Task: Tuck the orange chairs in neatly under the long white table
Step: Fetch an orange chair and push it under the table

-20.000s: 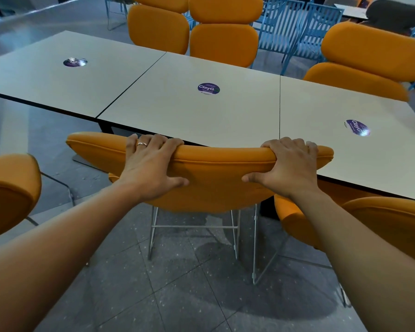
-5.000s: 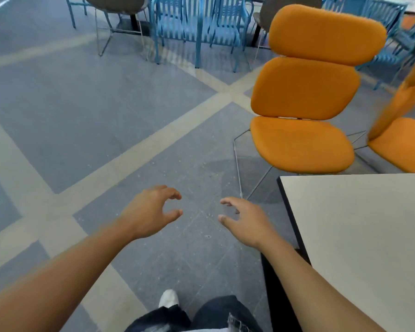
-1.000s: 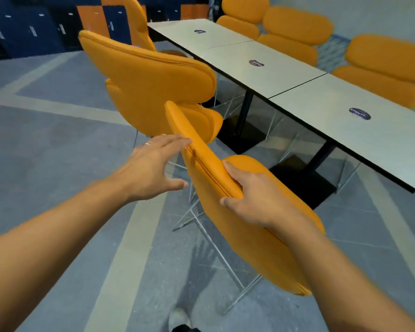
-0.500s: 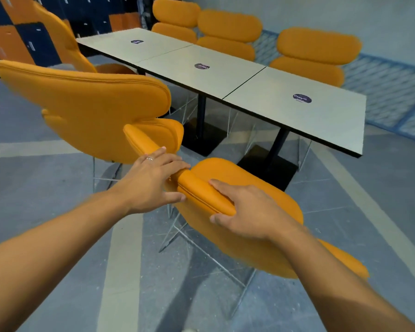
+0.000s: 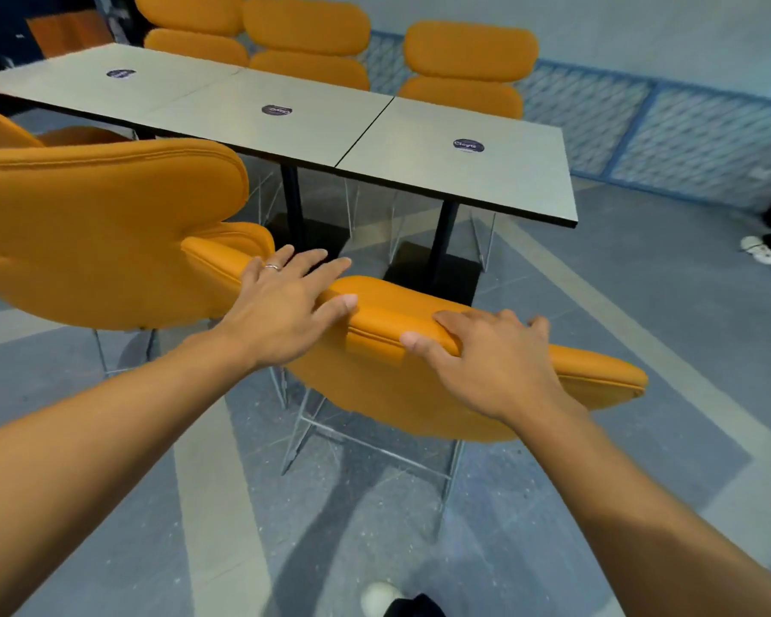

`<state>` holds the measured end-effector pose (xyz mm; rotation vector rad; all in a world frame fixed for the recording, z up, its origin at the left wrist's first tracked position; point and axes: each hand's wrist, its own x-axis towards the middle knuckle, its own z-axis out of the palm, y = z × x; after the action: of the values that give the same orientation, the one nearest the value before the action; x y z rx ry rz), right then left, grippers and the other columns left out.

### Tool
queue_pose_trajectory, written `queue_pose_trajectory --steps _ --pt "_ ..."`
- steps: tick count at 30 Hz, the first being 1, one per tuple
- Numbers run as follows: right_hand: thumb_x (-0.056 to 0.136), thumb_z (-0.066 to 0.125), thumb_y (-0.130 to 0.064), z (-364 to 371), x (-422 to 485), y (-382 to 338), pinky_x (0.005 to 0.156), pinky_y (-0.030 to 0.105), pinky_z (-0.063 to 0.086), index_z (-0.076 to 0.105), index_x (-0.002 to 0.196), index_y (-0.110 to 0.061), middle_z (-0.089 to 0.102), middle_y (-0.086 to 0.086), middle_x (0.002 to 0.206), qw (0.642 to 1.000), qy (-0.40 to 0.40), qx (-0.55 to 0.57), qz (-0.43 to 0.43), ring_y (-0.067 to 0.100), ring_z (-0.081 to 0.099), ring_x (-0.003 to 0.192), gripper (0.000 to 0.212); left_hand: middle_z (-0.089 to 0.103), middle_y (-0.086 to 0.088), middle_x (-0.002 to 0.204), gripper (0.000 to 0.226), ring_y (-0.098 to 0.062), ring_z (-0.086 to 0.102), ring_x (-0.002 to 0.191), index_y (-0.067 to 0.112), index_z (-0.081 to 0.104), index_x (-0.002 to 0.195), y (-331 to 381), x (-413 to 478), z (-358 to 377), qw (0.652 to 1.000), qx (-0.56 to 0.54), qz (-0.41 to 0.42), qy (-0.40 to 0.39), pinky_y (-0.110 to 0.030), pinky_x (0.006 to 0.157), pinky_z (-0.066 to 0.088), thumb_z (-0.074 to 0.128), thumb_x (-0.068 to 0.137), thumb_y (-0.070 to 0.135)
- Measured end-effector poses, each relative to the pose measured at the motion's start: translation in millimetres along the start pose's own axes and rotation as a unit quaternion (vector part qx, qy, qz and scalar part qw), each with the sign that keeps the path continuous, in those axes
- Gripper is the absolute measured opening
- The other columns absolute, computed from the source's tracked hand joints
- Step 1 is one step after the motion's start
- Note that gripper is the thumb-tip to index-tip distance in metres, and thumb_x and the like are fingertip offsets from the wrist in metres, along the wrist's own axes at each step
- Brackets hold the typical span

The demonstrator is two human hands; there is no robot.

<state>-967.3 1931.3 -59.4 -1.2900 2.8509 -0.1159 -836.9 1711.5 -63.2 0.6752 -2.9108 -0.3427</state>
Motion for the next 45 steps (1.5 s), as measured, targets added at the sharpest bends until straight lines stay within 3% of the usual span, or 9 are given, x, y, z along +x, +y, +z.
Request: queue_pose_trajectory --steps 2,5,8,14,20,28,33,40,45 --pt "0.085 0.003 -0.086 4.8 -6.2 -0.8 0.098 0.054 0.031 0.061 0.126 -0.038 0.068 -0.002 0.121 0.999 0.04 -0.005 0.031 0.028 0.055 0.115 0.086 0.043 0.004 0.149 0.066 -0.028 0.026 0.144 0.039 0.044 0.141 -2.1 8.1 2.7 1.0 0.009 0.008 0.001 -0.058 0.114 0.013 0.014 0.092 0.071" --pt "0.092 0.002 -0.08 14.2 -8.4 -3.6 0.092 0.049 0.036 0.07 0.104 -0.03 0.071 0.0 0.099 0.993 0.097 -0.013 0.069 0.026 0.06 0.099 0.086 0.066 0.001 0.115 0.074 -0.027 0.052 0.119 0.034 0.066 0.113 0.0 14.1 5.8 0.999 0.03 0.023 0.001 -0.056 0.105 0.025 0.003 0.093 0.069" --pt "0.096 0.005 -0.075 23.3 -2.9 -4.6 0.084 0.045 0.04 0.071 0.087 -0.024 0.068 0.002 0.083 0.985 0.135 -0.026 0.099 0.026 0.061 0.087 0.084 0.067 -0.001 0.096 0.075 -0.029 0.055 0.107 0.029 0.067 0.097 1.2 16.9 9.1 0.998 0.055 0.028 0.033 -0.051 0.099 0.03 0.002 0.095 0.066" --pt "0.1 0.025 -0.065 34.6 9.7 -4.6 0.073 0.04 0.041 0.071 0.072 -0.017 0.066 0.005 0.068 0.969 0.203 -0.052 0.13 0.027 0.061 0.072 0.072 0.067 0.004 0.08 0.08 -0.024 0.055 0.094 0.028 0.068 0.083 -3.9 31.3 22.6 0.993 0.087 0.037 0.076 -0.044 0.088 0.033 -0.001 0.097 0.065" --pt "0.097 0.04 -0.054 47.0 23.3 1.7 0.062 0.036 0.037 0.066 0.06 -0.016 0.059 0.004 0.056 0.943 0.298 -0.055 0.136 0.025 0.054 0.058 0.058 0.06 0.001 0.063 0.068 -0.021 0.051 0.074 0.023 0.068 0.068 -8.2 46.2 35.5 0.981 0.103 0.052 0.158 -0.04 0.07 0.036 0.017 0.1 0.056" --pt "0.095 0.042 -0.051 49.3 45.2 25.3 0.062 0.036 0.035 0.067 0.062 -0.017 0.06 0.002 0.057 0.93 0.339 -0.068 0.124 0.024 0.054 0.057 0.054 0.06 0.001 0.063 0.069 -0.019 0.052 0.07 0.021 0.069 0.069 2.4 67.3 43.1 0.977 0.078 0.052 0.19 -0.04 0.067 0.038 0.018 0.098 0.057" --pt "0.095 0.039 -0.054 45.8 67.1 47.2 0.061 0.034 0.034 0.066 0.062 -0.016 0.06 0.002 0.057 0.932 0.336 -0.061 0.117 0.023 0.053 0.057 0.057 0.064 0.004 0.074 0.069 -0.017 0.055 0.077 0.024 0.071 0.081 7.6 86.7 45.4 0.973 0.069 0.113 0.19 -0.035 0.067 0.038 0.023 0.093 0.071" --pt "0.082 0.019 -0.09 36.5 93.7 89.1 0.07 0.04 0.041 0.073 0.081 -0.022 0.067 0.0 0.074 0.961 0.268 -0.059 0.04 0.024 0.062 0.073 0.087 0.068 0.005 0.089 0.08 -0.019 0.059 0.088 0.025 0.069 0.096 15.9 120.2 51.9 0.964 0.063 0.175 0.189 -0.034 0.073 0.041 0.037 0.07 0.093" --pt "0.072 0.031 -0.098 31.3 121.3 119.6 0.071 0.039 0.042 0.074 0.089 -0.021 0.068 0.0 0.077 0.964 0.258 -0.069 -0.015 0.023 0.063 0.075 0.09 0.068 0.004 0.09 0.081 -0.02 0.059 0.088 0.026 0.069 0.096 31.7 149.4 57.1 0.966 0.07 0.159 0.191 -0.035 0.071 0.043 0.035 0.069 0.094"
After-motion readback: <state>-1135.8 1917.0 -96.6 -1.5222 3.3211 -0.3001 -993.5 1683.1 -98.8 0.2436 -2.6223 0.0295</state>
